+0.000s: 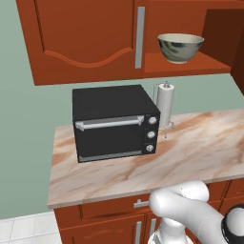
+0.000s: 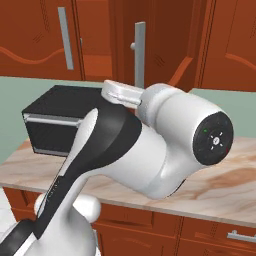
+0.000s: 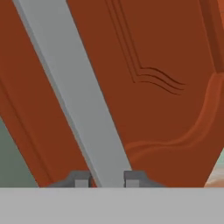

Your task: Move the bowls from the cabinet to the plates on the dining table.

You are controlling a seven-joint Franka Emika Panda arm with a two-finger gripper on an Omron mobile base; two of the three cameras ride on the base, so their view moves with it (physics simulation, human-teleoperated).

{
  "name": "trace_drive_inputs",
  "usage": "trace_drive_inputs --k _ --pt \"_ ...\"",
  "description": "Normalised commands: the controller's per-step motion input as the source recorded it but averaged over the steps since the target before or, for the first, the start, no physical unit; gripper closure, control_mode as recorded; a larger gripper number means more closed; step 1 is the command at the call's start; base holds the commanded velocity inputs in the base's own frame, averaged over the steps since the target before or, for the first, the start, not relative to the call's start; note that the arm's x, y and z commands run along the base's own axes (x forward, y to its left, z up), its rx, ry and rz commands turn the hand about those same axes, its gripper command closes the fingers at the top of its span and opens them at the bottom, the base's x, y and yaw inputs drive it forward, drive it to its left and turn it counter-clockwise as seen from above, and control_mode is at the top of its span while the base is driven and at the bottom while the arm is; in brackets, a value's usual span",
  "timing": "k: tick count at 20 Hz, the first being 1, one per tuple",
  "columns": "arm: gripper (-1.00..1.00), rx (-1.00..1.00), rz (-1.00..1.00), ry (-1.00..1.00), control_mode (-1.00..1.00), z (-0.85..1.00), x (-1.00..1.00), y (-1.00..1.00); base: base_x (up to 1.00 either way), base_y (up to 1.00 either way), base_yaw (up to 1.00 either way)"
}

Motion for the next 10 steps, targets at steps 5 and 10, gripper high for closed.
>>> trace_drive_inputs --k 5,10 --pt "-1.0 0.01 -0.01 -0.13 -1.0 -0.32 -0.06 0.06 0.0 0.0 0.0" --pt "-1.0 0.02 0.0 0.0 -1.0 -0.02 -0.06 -0.03 0.0 0.0 0.0"
